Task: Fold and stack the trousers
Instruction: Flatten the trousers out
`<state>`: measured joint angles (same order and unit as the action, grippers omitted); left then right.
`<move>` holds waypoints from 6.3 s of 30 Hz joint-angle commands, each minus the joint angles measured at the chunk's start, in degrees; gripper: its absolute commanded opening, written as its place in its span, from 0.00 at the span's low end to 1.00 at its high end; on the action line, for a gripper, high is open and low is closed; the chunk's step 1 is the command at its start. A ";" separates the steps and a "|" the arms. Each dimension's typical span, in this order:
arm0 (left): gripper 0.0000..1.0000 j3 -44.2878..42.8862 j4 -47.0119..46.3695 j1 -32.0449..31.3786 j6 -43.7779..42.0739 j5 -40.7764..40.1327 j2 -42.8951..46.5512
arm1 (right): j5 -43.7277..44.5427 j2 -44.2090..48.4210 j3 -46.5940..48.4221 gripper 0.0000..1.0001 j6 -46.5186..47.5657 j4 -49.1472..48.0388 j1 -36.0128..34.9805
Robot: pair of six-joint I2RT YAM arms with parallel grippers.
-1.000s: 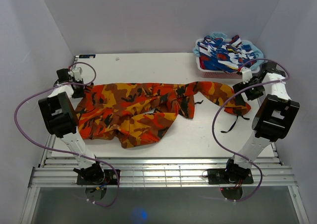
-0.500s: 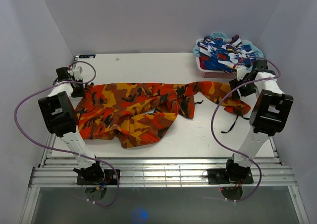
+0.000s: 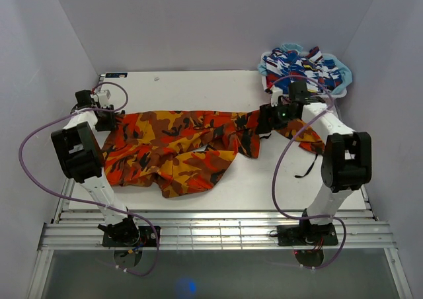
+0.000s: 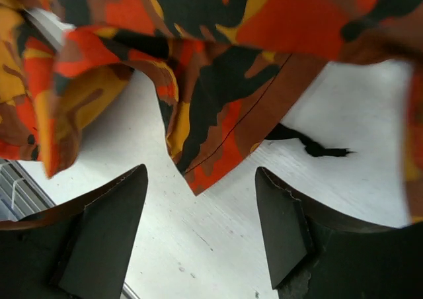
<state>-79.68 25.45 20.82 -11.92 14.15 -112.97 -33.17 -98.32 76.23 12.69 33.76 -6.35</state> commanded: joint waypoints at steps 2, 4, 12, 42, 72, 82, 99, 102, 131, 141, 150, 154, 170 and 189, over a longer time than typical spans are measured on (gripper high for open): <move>0.50 -1.62 0.48 -0.25 0.41 0.79 0.91 | 4.41 -4.85 -3.97 0.72 -7.67 -7.29 -3.05; 0.54 -1.53 0.39 -0.25 0.67 0.35 0.91 | 6.70 -6.00 -5.38 0.73 -8.81 -10.11 -4.81; 0.57 -1.79 0.04 -0.52 0.50 -0.18 -0.85 | 12.08 -9.95 -7.67 0.62 -11.19 -10.64 -10.08; 0.00 -5.57 -4.54 -1.31 1.29 -9.58 -8.76 | 19.72 18.27 -14.71 0.08 52.77 13.09 43.24; 0.84 -3.12 5.49 -0.43 -9.52 -3.96 6.54 | -2.67 -0.46 8.41 0.79 35.51 23.22 53.02; 0.84 -2.67 5.84 -0.52 -6.62 -1.93 4.25 | 6.08 -2.04 -1.61 0.80 20.88 -0.86 37.21; 0.68 -1.97 6.10 -0.43 -6.10 -2.82 -4.10 | 11.02 -9.97 6.30 0.08 41.01 8.87 29.55; 0.41 -1.97 6.01 -0.43 -5.83 -2.81 -6.21 | 12.59 -4.70 7.70 0.08 42.77 8.17 29.55; 0.00 -6.28 5.58 2.29 -14.88 -16.69 -4.54 | 21.93 19.32 -15.34 0.90 66.08 -8.39 31.66; 0.65 -7.68 8.03 2.30 -15.41 -1.97 0.90 | 11.47 4.20 4.71 0.67 50.69 12.89 28.06; 0.69 -6.10 11.02 -0.16 -16.82 5.36 4.77 | 12.77 -7.75 12.63 0.68 58.06 18.11 23.40; 0.69 -4.96 11.81 -0.87 -16.64 5.80 5.83 | 17.08 -13.45 13.86 0.64 59.99 16.25 21.21; 0.68 -2.50 11.73 -1.13 -15.94 7.03 6.80 | 29.91 -19.62 27.65 0.52 47.25 18.97 22.61; 0.68 -5.14 13.31 -1.92 -14.62 4.31 5.83 | 31.94 -24.37 17.81 0.40 57.98 13.18 21.03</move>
<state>-83.00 38.13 19.27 -26.92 18.81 -110.83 -1.78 -122.30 93.97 68.84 47.94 15.03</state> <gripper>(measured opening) 0.681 0.434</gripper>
